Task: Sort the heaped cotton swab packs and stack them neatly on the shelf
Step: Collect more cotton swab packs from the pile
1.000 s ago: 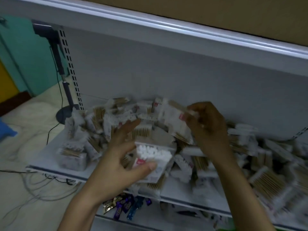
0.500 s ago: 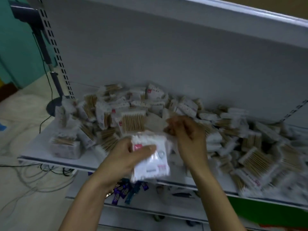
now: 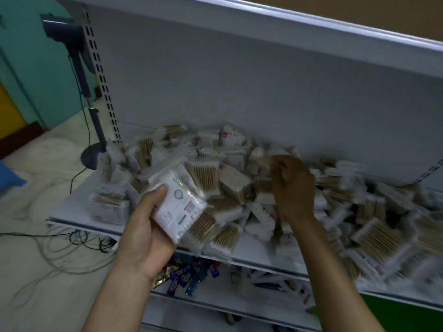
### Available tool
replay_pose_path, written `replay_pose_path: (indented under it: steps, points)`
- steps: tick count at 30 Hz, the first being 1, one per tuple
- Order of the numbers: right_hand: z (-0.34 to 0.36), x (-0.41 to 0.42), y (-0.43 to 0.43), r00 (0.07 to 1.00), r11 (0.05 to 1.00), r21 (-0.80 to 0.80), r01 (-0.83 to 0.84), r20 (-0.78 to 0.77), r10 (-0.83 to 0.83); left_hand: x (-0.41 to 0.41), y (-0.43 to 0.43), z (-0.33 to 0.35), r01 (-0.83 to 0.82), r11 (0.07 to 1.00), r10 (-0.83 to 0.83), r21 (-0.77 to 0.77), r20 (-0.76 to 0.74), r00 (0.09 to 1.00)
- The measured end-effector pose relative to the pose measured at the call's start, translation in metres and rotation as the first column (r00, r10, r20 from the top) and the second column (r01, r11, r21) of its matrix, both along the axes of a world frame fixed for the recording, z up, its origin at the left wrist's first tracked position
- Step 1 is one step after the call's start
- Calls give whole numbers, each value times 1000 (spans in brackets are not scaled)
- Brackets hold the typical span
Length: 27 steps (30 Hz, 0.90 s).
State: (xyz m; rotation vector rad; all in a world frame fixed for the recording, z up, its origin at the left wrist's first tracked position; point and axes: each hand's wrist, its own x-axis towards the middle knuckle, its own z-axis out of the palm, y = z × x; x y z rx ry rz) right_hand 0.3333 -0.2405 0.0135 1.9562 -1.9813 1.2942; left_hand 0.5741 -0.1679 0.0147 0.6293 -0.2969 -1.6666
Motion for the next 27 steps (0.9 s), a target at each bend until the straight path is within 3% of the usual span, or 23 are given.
replay_pose_path:
  steps: [5,9,11,13,15,17,19,21,25,27]
  points:
    - [24,13,28,850,971,-224,-81,493,185,2,17,4,-35,999,35,-13,-12,999]
    - [39,30,48,673,969,-192,-157,697,248,-10,40,13,-70,995,71,-74,7,997]
    - [41,36,58,687,940,-89,-331,660,304,-16,56,19,-43,991,61,-126,146,987]
    - [38,41,69,722,838,60,-543,542,430,-18,74,25,21,989,34,-150,356,934]
    - [34,48,77,654,691,159,-706,520,549,-18,88,27,163,970,-39,-180,546,837]
    - [29,59,84,531,558,157,-815,588,610,-21,94,27,371,909,-155,-188,674,722]
    - [22,69,89,520,561,127,-818,582,625,-24,99,25,455,873,-189,-176,738,648]
    - [14,75,90,552,593,126,-795,557,621,-26,104,21,433,882,-165,-187,737,655]
    - [8,78,84,548,522,226,-822,565,617,-25,106,14,394,893,-128,-218,716,686]
    - [12,80,79,585,544,253,-800,531,613,-25,101,12,403,889,-122,-215,738,664]
